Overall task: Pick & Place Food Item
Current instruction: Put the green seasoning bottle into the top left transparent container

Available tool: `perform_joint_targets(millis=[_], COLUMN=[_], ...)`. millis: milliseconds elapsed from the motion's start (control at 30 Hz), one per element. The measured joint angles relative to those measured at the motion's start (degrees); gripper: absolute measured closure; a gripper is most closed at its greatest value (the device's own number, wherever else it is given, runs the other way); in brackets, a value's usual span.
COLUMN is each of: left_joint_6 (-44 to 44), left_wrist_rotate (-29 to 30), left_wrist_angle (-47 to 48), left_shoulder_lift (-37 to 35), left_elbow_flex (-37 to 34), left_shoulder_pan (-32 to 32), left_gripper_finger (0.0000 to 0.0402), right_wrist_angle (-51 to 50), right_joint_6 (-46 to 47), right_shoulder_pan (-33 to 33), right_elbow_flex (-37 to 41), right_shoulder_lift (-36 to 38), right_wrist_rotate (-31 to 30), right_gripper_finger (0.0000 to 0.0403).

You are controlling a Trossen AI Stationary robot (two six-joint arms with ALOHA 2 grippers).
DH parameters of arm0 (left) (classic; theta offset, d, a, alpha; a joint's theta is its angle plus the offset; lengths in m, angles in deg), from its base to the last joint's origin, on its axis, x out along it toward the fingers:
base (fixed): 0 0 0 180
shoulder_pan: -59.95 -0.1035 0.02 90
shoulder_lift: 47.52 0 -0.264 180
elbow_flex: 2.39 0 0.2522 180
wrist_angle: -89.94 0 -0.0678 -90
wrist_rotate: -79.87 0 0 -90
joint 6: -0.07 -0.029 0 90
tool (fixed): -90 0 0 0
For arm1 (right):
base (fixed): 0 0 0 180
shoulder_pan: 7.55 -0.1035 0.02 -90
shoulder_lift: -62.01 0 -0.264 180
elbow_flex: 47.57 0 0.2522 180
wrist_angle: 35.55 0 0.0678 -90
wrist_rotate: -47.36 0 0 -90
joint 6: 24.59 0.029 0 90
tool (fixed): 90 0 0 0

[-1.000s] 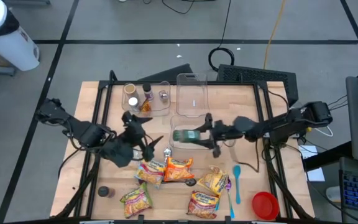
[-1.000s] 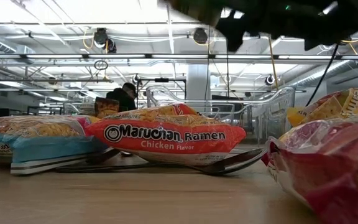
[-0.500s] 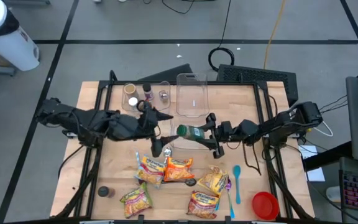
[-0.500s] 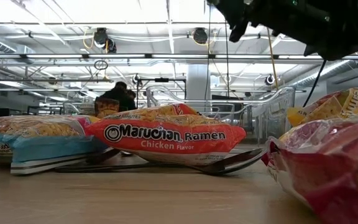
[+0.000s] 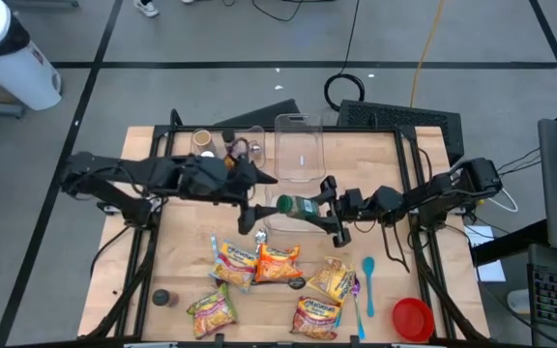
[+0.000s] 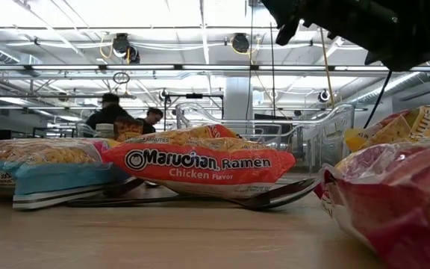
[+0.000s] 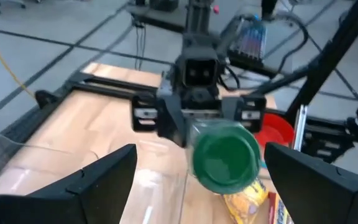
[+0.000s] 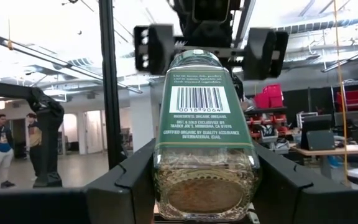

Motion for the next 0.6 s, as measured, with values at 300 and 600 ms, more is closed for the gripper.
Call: perform_joint_targets(millis=[300,600], left_joint_6=[-1.9,-2.6], left_wrist_rotate=[-1.8,-2.9], left_wrist_angle=[-0.4,-0.6], left_shoulder_lift=[3.4,3.7], left_elbow_flex=[0.0,0.0], left_shoulder_pan=[-0.1,-0.5], left_gripper_finger=[0.0039,0.0080], right_wrist_angle=[-1.9,-2.6], right_joint_6=[-0.2,-0.2], right_shoulder_pan=[0.0,0.0], right_elbow_flex=[-1.0,-1.0], right_shoulder_lift=[0.0,0.0], right_wrist_rotate=[0.1,0.0], right_gripper_finger=[0.0217,0.0217])
